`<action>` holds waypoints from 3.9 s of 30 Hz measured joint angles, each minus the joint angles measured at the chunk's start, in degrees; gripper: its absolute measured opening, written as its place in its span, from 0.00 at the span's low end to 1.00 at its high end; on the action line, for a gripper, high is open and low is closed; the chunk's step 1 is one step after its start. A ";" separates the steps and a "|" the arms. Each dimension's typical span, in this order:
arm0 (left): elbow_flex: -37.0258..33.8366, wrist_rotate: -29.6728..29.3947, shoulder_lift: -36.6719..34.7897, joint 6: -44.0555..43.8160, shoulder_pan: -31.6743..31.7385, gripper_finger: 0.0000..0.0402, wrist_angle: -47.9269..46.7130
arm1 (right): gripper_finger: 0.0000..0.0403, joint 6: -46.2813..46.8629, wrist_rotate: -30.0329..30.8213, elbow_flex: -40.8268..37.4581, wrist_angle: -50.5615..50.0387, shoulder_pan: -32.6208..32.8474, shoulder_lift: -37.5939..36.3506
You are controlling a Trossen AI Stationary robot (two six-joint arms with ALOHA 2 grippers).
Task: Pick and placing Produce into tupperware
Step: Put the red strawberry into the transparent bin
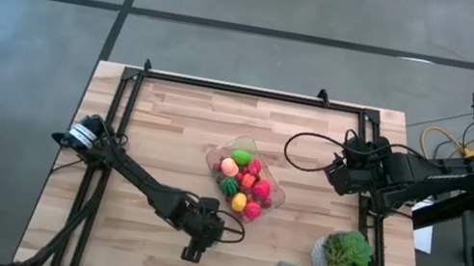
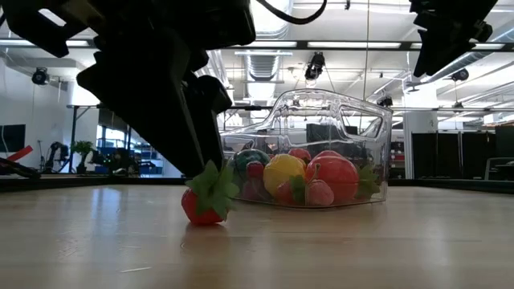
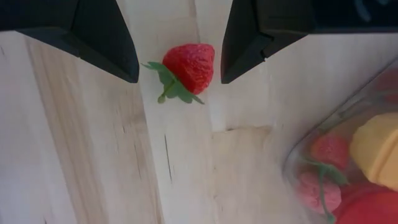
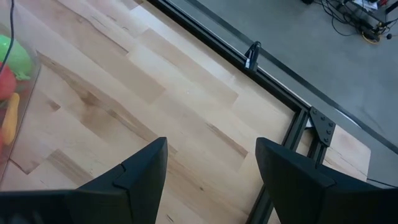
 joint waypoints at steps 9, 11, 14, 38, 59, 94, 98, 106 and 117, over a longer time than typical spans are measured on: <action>-0.16 -0.80 1.83 0.02 0.16 0.53 1.11 | 0.59 0.20 0.00 0.00 0.07 -0.02 -0.01; -0.18 -1.16 1.83 0.04 0.37 0.53 1.31 | 0.59 0.22 -0.02 0.00 0.12 0.00 0.00; -0.35 -1.42 1.83 0.04 0.37 0.53 1.15 | 0.59 0.22 -0.04 0.00 0.16 0.00 0.00; -1.80 -1.50 1.85 -0.01 0.37 0.53 3.49 | 0.59 0.25 -0.20 0.00 0.26 -0.02 0.00; -2.15 -1.37 1.85 -1.57 0.37 0.41 4.74 | 0.59 0.70 -0.20 0.00 0.24 -0.02 0.00; 1.09 -6.63 -7.02 -1.44 0.35 0.23 -12.69 | 0.59 0.01 0.02 0.00 0.21 -0.01 0.00; 2.73 -16.28 -12.90 -1.05 1.17 0.23 -24.17 | 0.59 0.01 0.02 -0.14 0.15 -0.02 0.00; 2.40 -24.15 -22.45 -5.30 11.06 0.23 -14.60 | 0.59 0.02 0.02 -0.33 0.22 -0.02 0.00; 2.14 -9.03 -15.46 -16.30 20.45 0.25 -5.32 | 0.59 0.25 -2.17 -0.39 0.20 0.00 0.00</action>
